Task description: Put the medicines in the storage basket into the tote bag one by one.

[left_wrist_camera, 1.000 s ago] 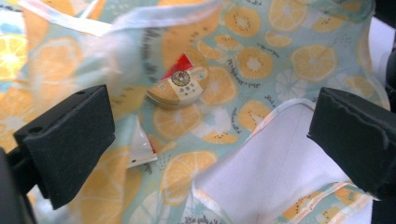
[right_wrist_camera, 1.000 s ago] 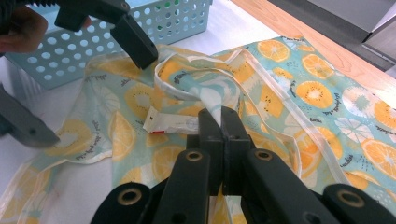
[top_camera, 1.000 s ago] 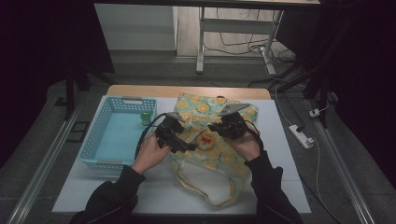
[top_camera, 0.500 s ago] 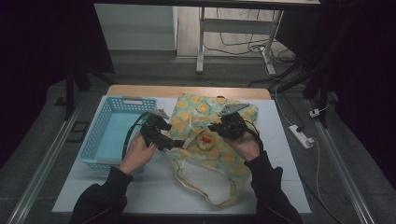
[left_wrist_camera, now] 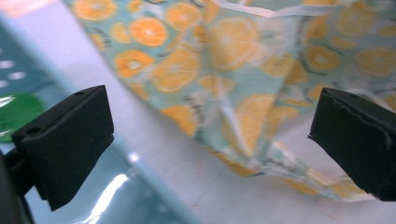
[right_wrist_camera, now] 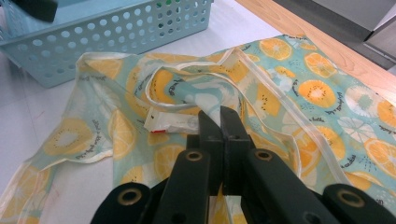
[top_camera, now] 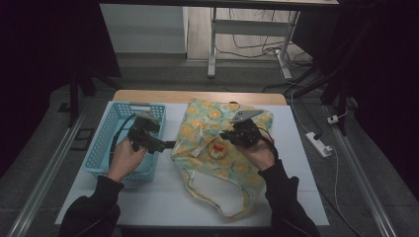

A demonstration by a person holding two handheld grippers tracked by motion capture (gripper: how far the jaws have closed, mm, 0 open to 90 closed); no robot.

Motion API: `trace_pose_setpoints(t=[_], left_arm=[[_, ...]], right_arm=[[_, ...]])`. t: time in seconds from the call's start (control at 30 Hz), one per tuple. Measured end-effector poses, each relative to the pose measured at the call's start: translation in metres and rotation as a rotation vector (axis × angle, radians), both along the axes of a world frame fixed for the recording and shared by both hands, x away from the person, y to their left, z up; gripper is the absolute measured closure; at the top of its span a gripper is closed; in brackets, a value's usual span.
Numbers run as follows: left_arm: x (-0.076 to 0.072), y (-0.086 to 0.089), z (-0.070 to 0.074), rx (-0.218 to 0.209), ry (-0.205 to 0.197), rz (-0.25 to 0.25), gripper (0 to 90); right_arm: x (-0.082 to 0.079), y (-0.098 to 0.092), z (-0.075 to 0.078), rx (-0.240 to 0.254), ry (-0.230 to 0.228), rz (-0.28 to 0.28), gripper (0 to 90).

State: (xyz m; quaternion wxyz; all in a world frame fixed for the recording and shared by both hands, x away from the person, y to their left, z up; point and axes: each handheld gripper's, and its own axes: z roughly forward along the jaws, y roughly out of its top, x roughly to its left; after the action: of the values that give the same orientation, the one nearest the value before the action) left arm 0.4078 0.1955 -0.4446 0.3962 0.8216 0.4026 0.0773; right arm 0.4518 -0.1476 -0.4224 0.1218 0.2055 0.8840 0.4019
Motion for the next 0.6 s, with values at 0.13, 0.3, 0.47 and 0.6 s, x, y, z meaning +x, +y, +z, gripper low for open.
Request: trace_pose_setpoints(t=[0.13, 0.3, 0.47, 0.6], left_arm=[[0.002, 0.011, 0.0, 0.02, -0.006, 0.035, 0.0], [0.007, 0.024, -0.003, 0.022, -0.006, 0.079, 0.0], [0.014, 0.039, -0.006, 0.04, -0.001, 0.133, 0.0], [0.022, 0.047, -0.009, 0.056, 0.02, 0.162, 0.0]], right_arm=[[0.0, 0.0, 0.0, 0.0, 0.0, 0.001, 88.9], [0.0, 0.0, 0.0, 0.0, 0.0, 0.002, 88.9], [0.0, 0.001, 0.0, 0.0, 0.001, 0.001, 88.9], [0.0, 0.001, 0.0, 0.0, 0.001, 0.002, 88.9]])
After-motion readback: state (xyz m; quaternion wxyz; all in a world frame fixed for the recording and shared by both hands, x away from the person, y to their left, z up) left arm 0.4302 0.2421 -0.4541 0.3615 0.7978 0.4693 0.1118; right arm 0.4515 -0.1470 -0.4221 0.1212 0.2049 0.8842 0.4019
